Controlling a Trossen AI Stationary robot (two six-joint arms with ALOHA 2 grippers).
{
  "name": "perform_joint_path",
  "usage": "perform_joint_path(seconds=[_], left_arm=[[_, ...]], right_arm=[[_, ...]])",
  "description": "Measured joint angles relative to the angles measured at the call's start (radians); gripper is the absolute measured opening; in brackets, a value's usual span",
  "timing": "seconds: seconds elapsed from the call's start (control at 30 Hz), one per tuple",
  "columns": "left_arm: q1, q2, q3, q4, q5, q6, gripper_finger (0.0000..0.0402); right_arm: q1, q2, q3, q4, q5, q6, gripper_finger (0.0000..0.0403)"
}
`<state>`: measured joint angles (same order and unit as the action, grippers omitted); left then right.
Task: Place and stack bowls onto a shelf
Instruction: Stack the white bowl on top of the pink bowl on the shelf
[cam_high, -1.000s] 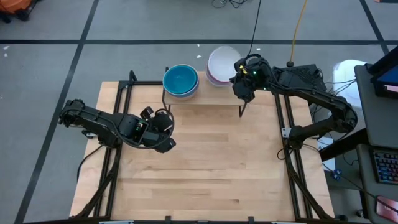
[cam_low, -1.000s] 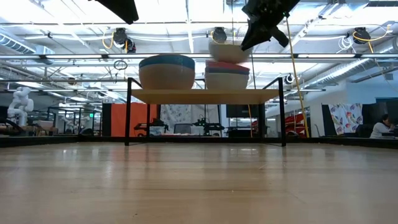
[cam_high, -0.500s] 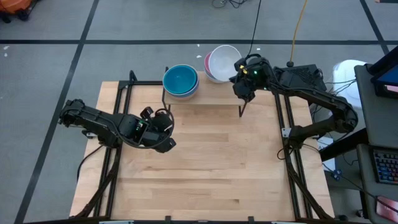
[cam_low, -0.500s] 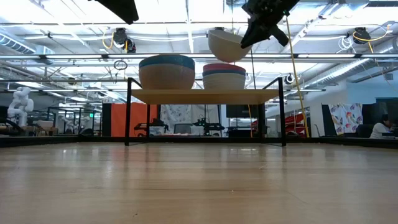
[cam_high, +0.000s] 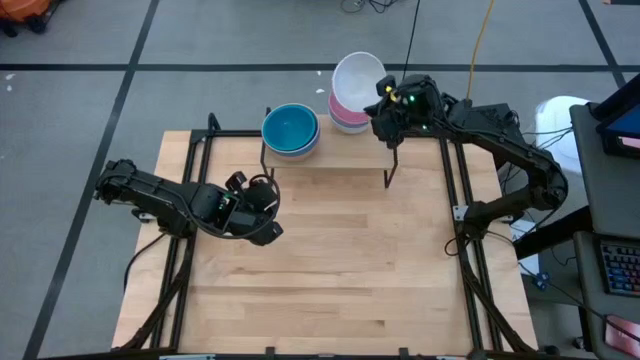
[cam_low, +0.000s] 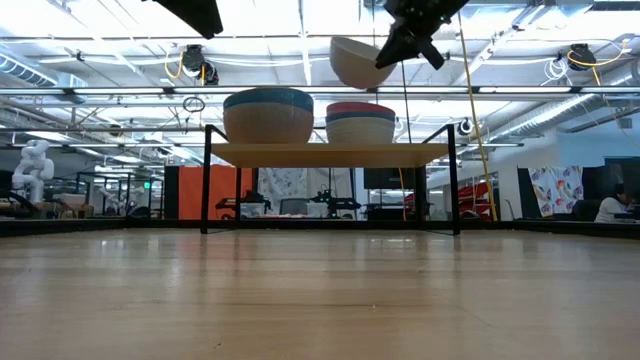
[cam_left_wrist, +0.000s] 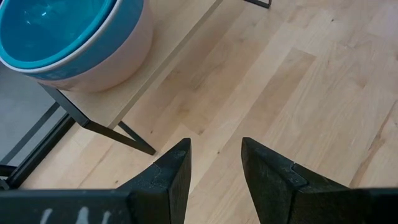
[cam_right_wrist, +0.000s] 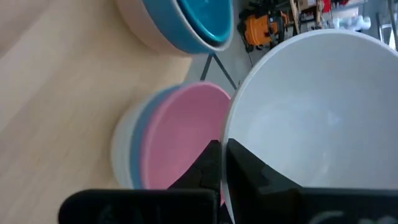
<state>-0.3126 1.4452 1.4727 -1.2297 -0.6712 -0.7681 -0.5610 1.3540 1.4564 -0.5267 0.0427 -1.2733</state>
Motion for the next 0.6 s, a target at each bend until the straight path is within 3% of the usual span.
perform_joint_path(seconds=[0.33,0.6], left_arm=[[0.000,0.000,0.000,0.000,0.000,-0.014,0.0147],[0.000,0.000,0.000,0.000,0.000,-0.021,0.0147]], right_arm=[[-0.057,0.086,0.102,-0.116,-0.094,0.005,0.0000],[-0.082,0.122,0.108,-0.151,-0.100,-0.004,0.0000]])
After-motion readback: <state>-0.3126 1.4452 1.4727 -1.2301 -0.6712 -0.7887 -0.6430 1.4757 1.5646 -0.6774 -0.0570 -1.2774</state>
